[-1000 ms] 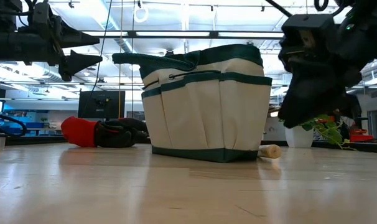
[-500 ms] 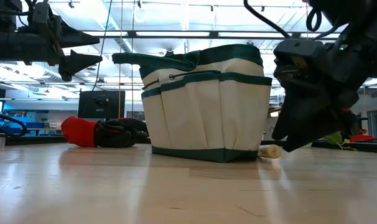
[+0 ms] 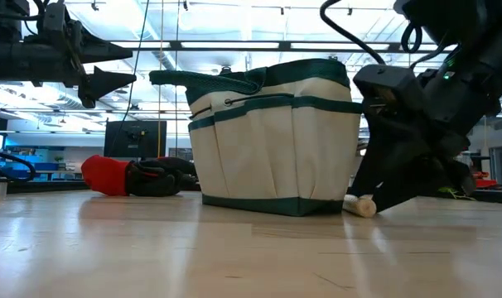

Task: Pick & Place Garden tools in Gardening bag
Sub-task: Put the light brown rake into the white bag

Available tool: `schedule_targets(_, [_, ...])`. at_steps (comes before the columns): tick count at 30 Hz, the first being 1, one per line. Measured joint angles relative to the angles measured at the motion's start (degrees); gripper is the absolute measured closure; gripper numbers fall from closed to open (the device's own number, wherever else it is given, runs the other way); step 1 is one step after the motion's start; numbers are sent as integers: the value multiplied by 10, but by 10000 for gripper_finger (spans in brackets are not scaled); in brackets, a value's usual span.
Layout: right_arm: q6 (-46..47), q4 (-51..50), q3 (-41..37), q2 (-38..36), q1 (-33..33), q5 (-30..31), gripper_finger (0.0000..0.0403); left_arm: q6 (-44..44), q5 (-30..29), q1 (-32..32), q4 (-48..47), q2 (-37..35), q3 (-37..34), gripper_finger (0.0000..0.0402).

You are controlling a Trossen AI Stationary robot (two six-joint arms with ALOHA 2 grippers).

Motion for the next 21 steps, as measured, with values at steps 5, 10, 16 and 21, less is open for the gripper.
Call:
schedule_targets(5, [1,32,0,9,0,0,234,0,0,0,0,0,0,110])
schedule_targets(10, [1,36,0,14,0,-4,234,1,0,0,-1,0,0,110])
schedule_targets(16, [5,28,0,13,-1,-13,234,1,0,0,-1,0,0,110])
schedule_targets(21, [23,10,2,13,-2,-21,237,1,0,0,-1,0,0,110])
